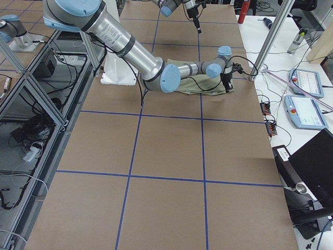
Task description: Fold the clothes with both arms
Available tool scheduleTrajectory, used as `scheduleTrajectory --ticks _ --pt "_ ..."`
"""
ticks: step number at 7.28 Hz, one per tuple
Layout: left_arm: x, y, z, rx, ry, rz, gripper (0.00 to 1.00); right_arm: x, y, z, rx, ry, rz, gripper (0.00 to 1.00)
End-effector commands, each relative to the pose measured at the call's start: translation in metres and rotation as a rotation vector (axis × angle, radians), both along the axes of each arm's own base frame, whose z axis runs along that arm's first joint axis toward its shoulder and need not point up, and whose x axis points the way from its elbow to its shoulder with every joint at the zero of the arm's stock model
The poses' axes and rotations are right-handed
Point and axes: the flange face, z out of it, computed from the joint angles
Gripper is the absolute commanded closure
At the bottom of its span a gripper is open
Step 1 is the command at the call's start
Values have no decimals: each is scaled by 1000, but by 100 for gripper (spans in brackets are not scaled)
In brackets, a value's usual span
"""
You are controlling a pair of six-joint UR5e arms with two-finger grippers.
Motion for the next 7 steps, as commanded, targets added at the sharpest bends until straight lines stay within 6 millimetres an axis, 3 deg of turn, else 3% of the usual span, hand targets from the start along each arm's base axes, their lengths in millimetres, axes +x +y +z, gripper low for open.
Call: scheduleTrajectory --ticks 1,2,4,6,7 --pt "-1 0 -1 2 2 -2 0 -5 6 -17 -31 -59 -38 30" --pt "-3 1 -1 3 3 -2 0 -7 11 -25 -46 -83 -63 30" --pt "-2 1 -1 3 3 0 0 -29 28 -21 -60 -75 -95 34" --pt "-2 1 -1 3 3 0 0 -37 33 -13 -68 -65 -108 64" --pt "-2 1 -1 3 3 0 0 -39 35 -12 -69 -64 -111 64"
